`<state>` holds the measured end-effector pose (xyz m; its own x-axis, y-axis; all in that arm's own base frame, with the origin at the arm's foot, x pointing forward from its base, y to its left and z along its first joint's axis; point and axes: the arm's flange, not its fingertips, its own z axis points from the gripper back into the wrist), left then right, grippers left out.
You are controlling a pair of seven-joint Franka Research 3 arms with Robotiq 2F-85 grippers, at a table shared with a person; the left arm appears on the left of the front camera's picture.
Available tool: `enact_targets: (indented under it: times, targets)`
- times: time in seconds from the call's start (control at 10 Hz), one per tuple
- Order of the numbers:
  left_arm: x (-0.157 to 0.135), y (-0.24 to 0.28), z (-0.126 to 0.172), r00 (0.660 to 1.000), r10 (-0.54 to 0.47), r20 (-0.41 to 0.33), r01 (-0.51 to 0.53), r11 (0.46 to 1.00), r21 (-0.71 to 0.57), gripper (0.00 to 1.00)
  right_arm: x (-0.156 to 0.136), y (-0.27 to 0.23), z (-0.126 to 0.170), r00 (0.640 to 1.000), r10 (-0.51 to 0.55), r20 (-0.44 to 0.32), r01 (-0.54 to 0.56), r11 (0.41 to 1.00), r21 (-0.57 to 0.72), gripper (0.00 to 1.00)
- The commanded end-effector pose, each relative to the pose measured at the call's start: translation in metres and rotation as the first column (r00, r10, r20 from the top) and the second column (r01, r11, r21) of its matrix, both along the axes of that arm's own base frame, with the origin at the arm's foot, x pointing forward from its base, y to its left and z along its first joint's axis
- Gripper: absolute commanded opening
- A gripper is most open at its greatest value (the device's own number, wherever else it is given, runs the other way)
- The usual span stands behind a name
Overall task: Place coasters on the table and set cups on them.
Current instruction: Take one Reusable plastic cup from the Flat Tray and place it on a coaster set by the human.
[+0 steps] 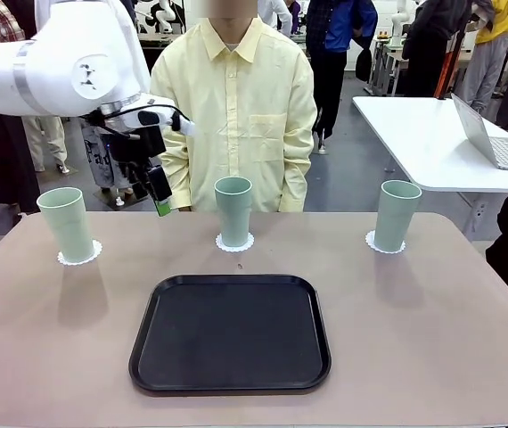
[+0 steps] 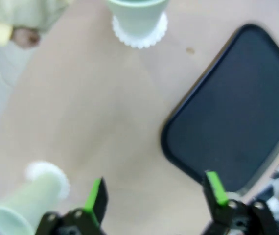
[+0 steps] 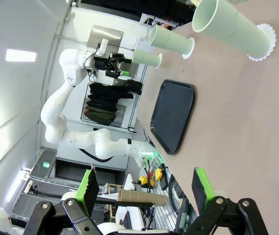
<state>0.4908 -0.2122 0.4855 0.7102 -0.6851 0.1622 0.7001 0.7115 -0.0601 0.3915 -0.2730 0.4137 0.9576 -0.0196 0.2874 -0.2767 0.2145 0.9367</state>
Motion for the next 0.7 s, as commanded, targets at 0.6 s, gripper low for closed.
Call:
enact_targets:
  times: [0.6]
  targets:
    - [-0.108, 0.141, 0.000, 0.887, 0.435, -0.154, -0.456, 0.875, -0.160, 1.00, -0.001, -0.001, 0.001, 1.000, -0.003, -0.003, 0.003, 1.000, -0.001, 1.00]
